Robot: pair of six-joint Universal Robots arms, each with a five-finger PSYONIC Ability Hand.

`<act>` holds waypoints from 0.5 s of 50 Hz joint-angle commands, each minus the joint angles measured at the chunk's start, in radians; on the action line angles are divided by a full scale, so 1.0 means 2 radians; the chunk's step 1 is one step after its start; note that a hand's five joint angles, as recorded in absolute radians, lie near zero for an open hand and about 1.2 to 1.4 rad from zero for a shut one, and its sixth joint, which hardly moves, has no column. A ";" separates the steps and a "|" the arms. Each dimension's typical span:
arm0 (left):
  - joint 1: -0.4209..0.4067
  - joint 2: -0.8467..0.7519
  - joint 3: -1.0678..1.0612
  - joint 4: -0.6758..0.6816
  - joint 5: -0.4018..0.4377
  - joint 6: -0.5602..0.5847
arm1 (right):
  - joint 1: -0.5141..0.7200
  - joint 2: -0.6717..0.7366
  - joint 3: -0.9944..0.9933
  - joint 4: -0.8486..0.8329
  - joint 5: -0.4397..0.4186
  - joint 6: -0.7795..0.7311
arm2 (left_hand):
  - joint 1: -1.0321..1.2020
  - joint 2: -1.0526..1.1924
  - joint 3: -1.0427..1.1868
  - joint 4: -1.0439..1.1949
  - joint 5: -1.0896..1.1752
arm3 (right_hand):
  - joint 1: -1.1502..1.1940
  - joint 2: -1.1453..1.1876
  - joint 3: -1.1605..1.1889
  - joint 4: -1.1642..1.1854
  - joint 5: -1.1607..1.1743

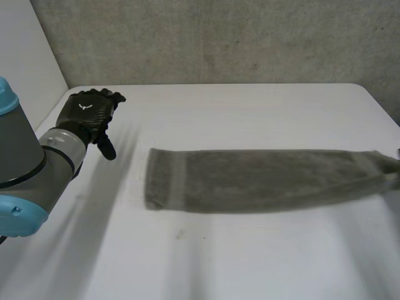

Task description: Fold the towel.

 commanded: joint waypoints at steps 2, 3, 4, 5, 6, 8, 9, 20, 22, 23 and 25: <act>0.000 0.007 -0.007 0.005 0.000 0.000 | -0.014 -0.008 -0.035 0.002 0.010 -0.080 | 0.003 0.009 0.007 0.008 0.003 | 0.222 0.110 0.112 0.102 0.126; 0.000 0.007 -0.008 0.006 0.000 0.000 | 0.009 -0.014 -0.042 0.002 0.008 -0.072 | 0.003 0.009 0.007 0.008 0.003 | 0.222 0.110 0.112 0.102 0.126; 0.000 0.007 -0.008 0.006 0.000 0.000 | 0.039 -0.024 -0.050 0.000 0.008 -0.062 | 0.003 0.009 0.007 0.008 0.003 | 0.222 0.110 0.112 0.102 0.126; 0.000 0.007 -0.009 0.007 0.000 0.000 | 0.040 -0.024 -0.050 0.000 0.008 -0.062 | 0.003 0.009 0.007 0.008 0.003 | 0.222 0.110 0.112 0.102 0.126; 0.001 0.007 -0.011 0.007 0.000 0.000 | 0.069 -0.035 -0.055 -0.002 0.006 -0.049 | 0.002 0.007 0.006 0.007 0.001 | 0.222 0.110 0.112 0.102 0.126; 0.000 0.007 -0.013 0.008 0.000 0.000 | 0.098 -0.046 -0.059 -0.004 0.003 -0.038 | 0.002 0.007 0.006 0.007 0.001 | 0.222 0.110 0.112 0.102 0.126; 0.000 0.008 -0.014 0.009 0.000 0.000 | 0.129 -0.055 -0.060 -0.007 0.001 -0.032 | 0.002 0.007 0.006 0.007 0.001 | 0.222 0.110 0.112 0.102 0.126; 0.000 0.011 -0.016 0.009 -0.001 0.000 | 0.429 0.005 -0.087 -0.077 -0.003 -0.051 | 0.002 0.007 0.006 0.007 0.001 | 0.222 0.110 0.112 0.102 0.126; -0.001 0.011 -0.017 0.009 -0.001 0.000 | 0.460 0.026 -0.091 -0.081 -0.003 -0.055 | 0.002 0.007 0.006 0.007 0.001 | 0.222 0.110 0.112 0.102 0.126; -0.001 0.011 -0.017 0.009 -0.001 0.000 | 0.486 0.049 -0.096 -0.082 -0.003 -0.059 | 0.000 0.006 0.004 0.005 0.000 | 0.222 0.110 0.112 0.102 0.126; -0.001 0.011 -0.019 0.009 -0.001 0.000 | 0.509 0.075 -0.101 -0.081 -0.003 -0.061 | 0.000 0.006 0.004 0.005 0.000 | 0.222 0.110 0.112 0.102 0.126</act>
